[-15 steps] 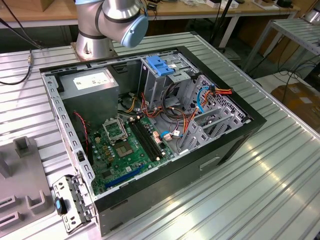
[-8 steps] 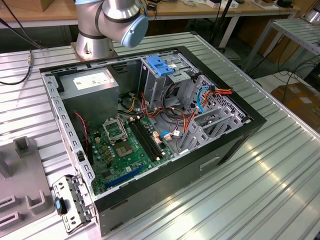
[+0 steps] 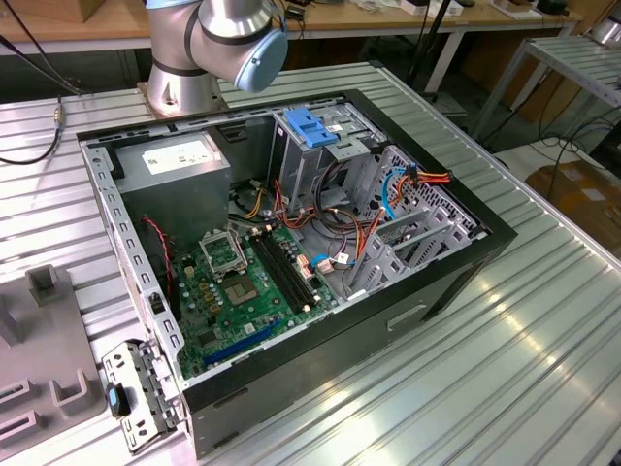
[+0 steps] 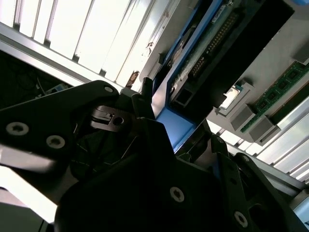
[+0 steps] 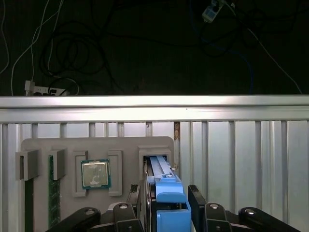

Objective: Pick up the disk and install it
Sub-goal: 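Pick up the disk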

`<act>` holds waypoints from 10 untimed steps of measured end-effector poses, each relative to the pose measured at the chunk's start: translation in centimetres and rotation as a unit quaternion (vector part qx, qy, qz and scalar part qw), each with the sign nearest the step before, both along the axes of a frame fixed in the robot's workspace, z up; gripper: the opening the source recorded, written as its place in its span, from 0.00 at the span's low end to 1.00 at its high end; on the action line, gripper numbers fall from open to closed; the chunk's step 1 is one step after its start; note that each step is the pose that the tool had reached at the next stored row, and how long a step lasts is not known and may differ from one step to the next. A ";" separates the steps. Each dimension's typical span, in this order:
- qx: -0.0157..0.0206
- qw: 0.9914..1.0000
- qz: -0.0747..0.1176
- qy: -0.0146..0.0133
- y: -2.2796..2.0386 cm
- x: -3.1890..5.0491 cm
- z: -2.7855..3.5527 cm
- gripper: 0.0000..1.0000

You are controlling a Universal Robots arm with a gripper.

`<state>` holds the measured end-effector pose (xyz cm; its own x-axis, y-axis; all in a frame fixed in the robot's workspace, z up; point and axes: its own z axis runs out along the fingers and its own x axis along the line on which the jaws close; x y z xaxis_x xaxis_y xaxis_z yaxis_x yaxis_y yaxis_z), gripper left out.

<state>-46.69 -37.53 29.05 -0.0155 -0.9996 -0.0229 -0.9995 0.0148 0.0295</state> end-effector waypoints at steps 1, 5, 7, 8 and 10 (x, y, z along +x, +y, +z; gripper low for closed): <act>0.000 1.000 0.000 0.000 0.00 0.00 0.00 0.51; 0.000 1.000 0.000 0.000 0.00 0.00 0.00 0.43; 0.000 1.000 0.000 0.000 0.00 0.00 0.00 0.43; 0.000 1.000 0.000 0.000 0.00 0.00 0.00 0.43; 0.000 1.000 0.000 0.000 0.00 0.00 0.00 0.37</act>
<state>-46.69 -37.53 29.05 -0.0155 -0.9996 -0.0224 -0.9995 0.0149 0.0294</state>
